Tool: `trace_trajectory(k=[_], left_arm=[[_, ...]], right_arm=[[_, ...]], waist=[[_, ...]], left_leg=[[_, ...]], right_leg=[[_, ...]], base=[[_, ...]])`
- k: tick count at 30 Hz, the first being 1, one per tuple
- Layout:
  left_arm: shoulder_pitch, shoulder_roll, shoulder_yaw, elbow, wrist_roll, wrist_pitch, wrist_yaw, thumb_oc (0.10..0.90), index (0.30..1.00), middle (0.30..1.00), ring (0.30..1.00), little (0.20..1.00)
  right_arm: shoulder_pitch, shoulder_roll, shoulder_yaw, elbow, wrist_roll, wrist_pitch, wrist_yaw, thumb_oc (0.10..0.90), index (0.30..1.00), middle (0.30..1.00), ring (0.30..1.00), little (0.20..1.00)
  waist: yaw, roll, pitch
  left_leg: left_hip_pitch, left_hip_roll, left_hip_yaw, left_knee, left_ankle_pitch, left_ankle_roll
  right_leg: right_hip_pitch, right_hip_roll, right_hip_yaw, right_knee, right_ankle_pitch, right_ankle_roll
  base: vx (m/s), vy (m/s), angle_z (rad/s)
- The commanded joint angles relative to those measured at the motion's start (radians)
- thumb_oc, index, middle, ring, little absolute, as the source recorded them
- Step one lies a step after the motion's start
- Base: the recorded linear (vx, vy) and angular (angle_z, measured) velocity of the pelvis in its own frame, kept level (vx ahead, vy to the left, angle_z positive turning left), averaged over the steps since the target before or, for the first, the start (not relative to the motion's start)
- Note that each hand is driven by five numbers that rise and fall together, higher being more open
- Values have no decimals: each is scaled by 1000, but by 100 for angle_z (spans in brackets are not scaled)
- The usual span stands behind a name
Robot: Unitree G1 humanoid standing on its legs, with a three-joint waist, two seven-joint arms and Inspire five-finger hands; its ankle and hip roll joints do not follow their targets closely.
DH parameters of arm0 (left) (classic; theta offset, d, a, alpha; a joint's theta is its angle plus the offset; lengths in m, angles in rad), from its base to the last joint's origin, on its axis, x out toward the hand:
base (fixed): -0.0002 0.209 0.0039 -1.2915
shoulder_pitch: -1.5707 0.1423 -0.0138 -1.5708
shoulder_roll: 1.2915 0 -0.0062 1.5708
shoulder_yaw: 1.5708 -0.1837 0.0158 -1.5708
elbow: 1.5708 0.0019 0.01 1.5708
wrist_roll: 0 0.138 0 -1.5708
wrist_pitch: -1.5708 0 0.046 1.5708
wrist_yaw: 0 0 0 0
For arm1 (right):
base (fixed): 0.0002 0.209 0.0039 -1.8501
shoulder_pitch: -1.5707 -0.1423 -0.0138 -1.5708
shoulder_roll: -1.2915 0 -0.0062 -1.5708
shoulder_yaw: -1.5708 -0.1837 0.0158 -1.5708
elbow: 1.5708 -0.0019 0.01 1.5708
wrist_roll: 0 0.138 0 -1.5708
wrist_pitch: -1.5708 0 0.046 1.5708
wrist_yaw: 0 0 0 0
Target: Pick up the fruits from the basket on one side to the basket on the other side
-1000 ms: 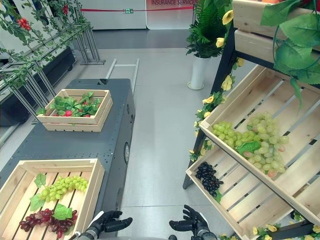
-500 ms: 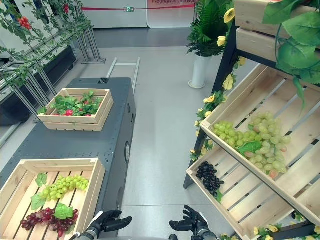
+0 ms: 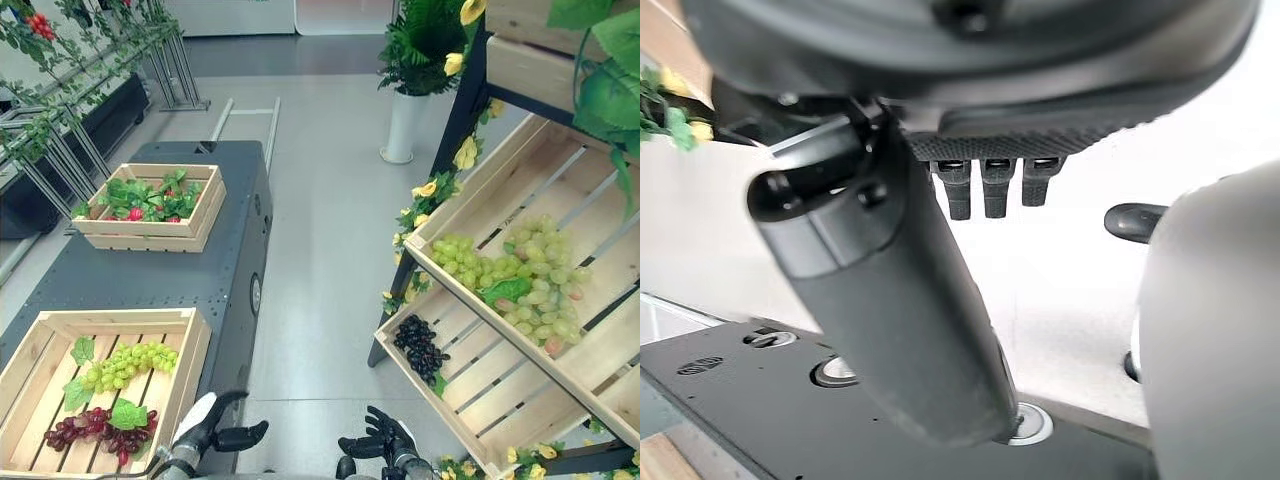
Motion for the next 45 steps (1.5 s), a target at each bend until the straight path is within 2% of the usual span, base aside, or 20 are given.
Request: trace_trajectory(k=[1, 5, 9, 11, 16, 21, 24, 26, 30, 35, 37, 38, 40, 41, 45], left_arm=[[-154, 24, 78, -88, 41, -117, 174, 800, 900, 900, 900, 900], [-167, 69, 182, -184, -17, -87, 244, 800, 900, 900, 900, 900], [-206, 159, 271, -299, -56, -47, 333, 800, 900, 900, 900, 900], [-222, 190, 306, -320, -81, -22, 371, 800, 900, 900, 900, 900], [-235, 265, 363, -360, -20, 63, 426, 800, 900, 900, 900, 900], [-281, 381, 390, -356, -12, 145, 422, 800, 900, 900, 900, 900], [-316, 450, 405, -328, -47, 195, 387, 800, 900, 900, 900, 900], [-339, 480, 416, -284, -67, 216, 370, 800, 900, 900, 900, 900], [-383, 563, 406, -208, -69, 266, 347, 800, 900, 900, 900, 900], [-434, 650, 388, -174, -80, 318, 335, 800, 900, 900, 900, 900], [-457, 674, 382, -169, -70, 330, 333, 800, 900, 900, 900, 900], [-489, 696, 366, -164, -38, 344, 322, 800, 900, 900, 900, 900], [-526, 724, 338, -172, -19, 359, 319, 800, 900, 900, 900, 900], [-560, 749, 315, -181, 4, 381, 329, 800, 900, 900, 900, 900], [-634, 786, 262, -192, 8, 397, 347, 800, 900, 900, 900, 900]], right_arm=[[-78, -29, 29, -16, -51, -37, -9, 800, 900, 900, 900, 900], [-72, -54, 27, -42, -73, -33, -11, 800, 900, 900, 900, 900], [-102, -97, 34, -62, -84, -30, -10, 800, 900, 900, 900, 900], [-111, -107, 40, -65, -92, -24, -14, 800, 900, 900, 900, 900], [-92, -109, 61, -77, -116, -34, -20, 800, 900, 900, 900, 900], [-96, -121, 76, -105, -70, -78, -13, 800, 900, 900, 900, 900], [-122, -131, 75, -139, 6, -101, -18, 800, 900, 900, 900, 900], [-146, -136, 73, -153, 8, -111, -18, 800, 900, 900, 900, 900], [-191, -153, 100, -184, 2, -123, -22, 800, 900, 900, 900, 900], [-225, -182, 115, -229, 8, -122, -5, 800, 900, 900, 900, 900], [-230, -190, 118, -236, 5, -119, -3, 800, 900, 900, 900, 900], [-237, -199, 122, -233, 6, -127, -2, 800, 900, 900, 900, 900], [-244, -205, 122, -232, 6, -138, -2, 800, 900, 900, 900, 900], [-252, -215, 125, -240, 6, -138, -1, 800, 900, 900, 900, 900], [-263, -229, 131, -244, 4, -142, -4, 800, 900, 900, 900, 900]], waist=[[8, -24, 46], [20, -17, 60], [39, -2, 105], [47, 0, 126], [68, -8, 147], [89, -19, 161], [101, -19, 197], [105, -18, 231], [112, -16, 297], [114, -27, 342], [115, -34, 354], [114, -39, 373], [113, -43, 386], [110, -47, 395], [106, -58, 395]], left_leg=[[-4, -107, 22, 9, -81, 68], [-19, -109, 5, 9, -68, 66], [-60, -112, -16, 12, -36, 61], [-83, -114, -24, 49, -40, 60], [-110, -121, -49, 104, -52, 60], [-142, -123, -59, 154, -68, 57], [-196, -123, -50, 238, -89, 61], [-240, -123, -38, 308, -107, 62], [-341, -117, -4, 459, -158, 77], [-463, -114, 22, 601, -206, 87], [-506, -113, 29, 647, -218, 89], [-538, -111, 35, 702, -248, 84], [-573, -105, 39, 737, -259, 90], [-621, -100, 42, 782, -267, 89], [-720, -87, 47, 840, -273, 90]], right_leg=[[72, 8, -1, 13, -84, 12], [58, 5, -15, 25, -89, 6], [8, -7, -40, 72, -104, -6], [-10, -18, -56, 108, -115, -12], [-20, -33, -92, 153, -138, -18], [-26, -41, -124, 172, -154, -20], [-72, -53, -140, 263, -187, -29], [-114, -67, -144, 335, -207, -30], [-218, -105, -147, 527, -270, -41], [-329, -130, -142, 693, -328, -60], [-366, -133, -141, 736, -342, -66], [-389, -133, -131, 781, -366, -63], [-432, -133, -127, 831, -378, -68], [-476, -130, -123, 877, -388, -73], [-572, -123, -124, 948, -399, -78]], base=[[0, 0, 0], [-12, 54, 4], [-73, 80, 14], [-29, 62, 22], [38, 34, 20], [29, 15, 17], [-32, 31, 16], [-73, 75, 29], [-71, 92, 9], [-61, 103, 8], [-52, 101, 7], [-35, 87, 7], [-63, 79, 8], [-79, 75, 7], [-62, 49, 11]])
